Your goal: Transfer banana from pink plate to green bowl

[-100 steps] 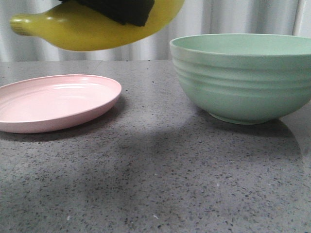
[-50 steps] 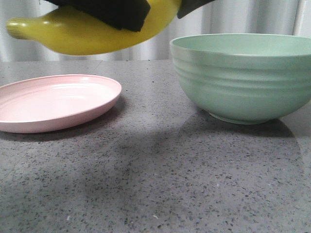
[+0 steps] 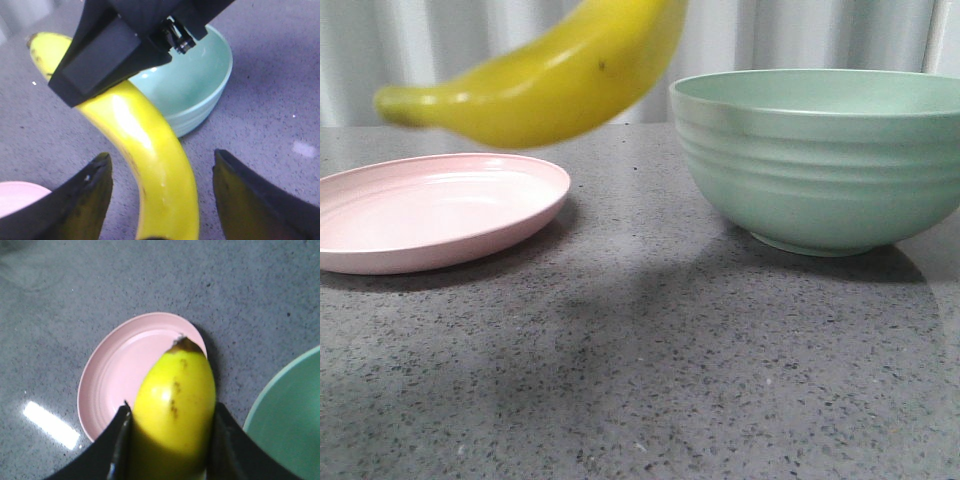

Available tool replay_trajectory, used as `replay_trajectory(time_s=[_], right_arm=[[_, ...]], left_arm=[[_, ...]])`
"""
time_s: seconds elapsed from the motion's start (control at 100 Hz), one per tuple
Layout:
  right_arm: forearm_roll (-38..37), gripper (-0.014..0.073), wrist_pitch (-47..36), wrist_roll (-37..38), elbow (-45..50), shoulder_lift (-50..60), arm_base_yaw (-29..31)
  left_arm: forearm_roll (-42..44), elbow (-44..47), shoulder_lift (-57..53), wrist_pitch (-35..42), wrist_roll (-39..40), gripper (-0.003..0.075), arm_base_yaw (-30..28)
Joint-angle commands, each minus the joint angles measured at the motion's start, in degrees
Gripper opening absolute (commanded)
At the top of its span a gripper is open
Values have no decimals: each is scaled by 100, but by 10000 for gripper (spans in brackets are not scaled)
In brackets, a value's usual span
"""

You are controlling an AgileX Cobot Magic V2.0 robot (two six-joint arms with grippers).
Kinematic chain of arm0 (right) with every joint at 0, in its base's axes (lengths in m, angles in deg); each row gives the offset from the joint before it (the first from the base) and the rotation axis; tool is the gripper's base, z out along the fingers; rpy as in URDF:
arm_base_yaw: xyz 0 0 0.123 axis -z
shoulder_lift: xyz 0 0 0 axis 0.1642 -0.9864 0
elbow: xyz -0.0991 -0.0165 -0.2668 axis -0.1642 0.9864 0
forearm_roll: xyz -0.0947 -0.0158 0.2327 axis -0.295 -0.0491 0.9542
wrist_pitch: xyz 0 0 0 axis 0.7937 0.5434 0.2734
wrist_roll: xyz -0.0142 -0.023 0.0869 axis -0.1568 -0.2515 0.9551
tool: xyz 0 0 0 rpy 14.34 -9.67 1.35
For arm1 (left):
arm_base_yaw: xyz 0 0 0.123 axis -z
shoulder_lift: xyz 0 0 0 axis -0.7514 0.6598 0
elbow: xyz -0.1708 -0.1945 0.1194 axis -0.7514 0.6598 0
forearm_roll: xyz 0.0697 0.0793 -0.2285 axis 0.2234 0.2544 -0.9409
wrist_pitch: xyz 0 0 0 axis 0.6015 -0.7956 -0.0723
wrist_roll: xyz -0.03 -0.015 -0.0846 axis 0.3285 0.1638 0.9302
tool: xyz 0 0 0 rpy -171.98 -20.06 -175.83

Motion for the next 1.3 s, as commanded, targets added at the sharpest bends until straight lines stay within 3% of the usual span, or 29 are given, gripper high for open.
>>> replay_trajectory(time_s=[0.0,0.33,0.54,0.66,0.81,0.9,1.29], right_arm=[[47,-79,-677,-71,-169,360,137],[-868,-79,-643,-71,-169,749,1487],[-940,-71,-357,-71,-169,749,2232],[-1005,26,-99,-71,-169,738,2438],[-1126,284,41,-85,-169,684,2435],[-1126,386,52,-85,-169,653,2435],[-1128,394,266,-85,-169,695,2435]], left_arm=[[32,-206,-298,469,3,410,33],[43,-206,-616,478,3,409,33],[43,-206,-616,478,3,409,33],[43,-206,-616,511,3,409,33],[21,-206,-616,623,3,409,33],[21,-206,-616,643,3,409,33],[21,-206,-616,769,3,393,33]])
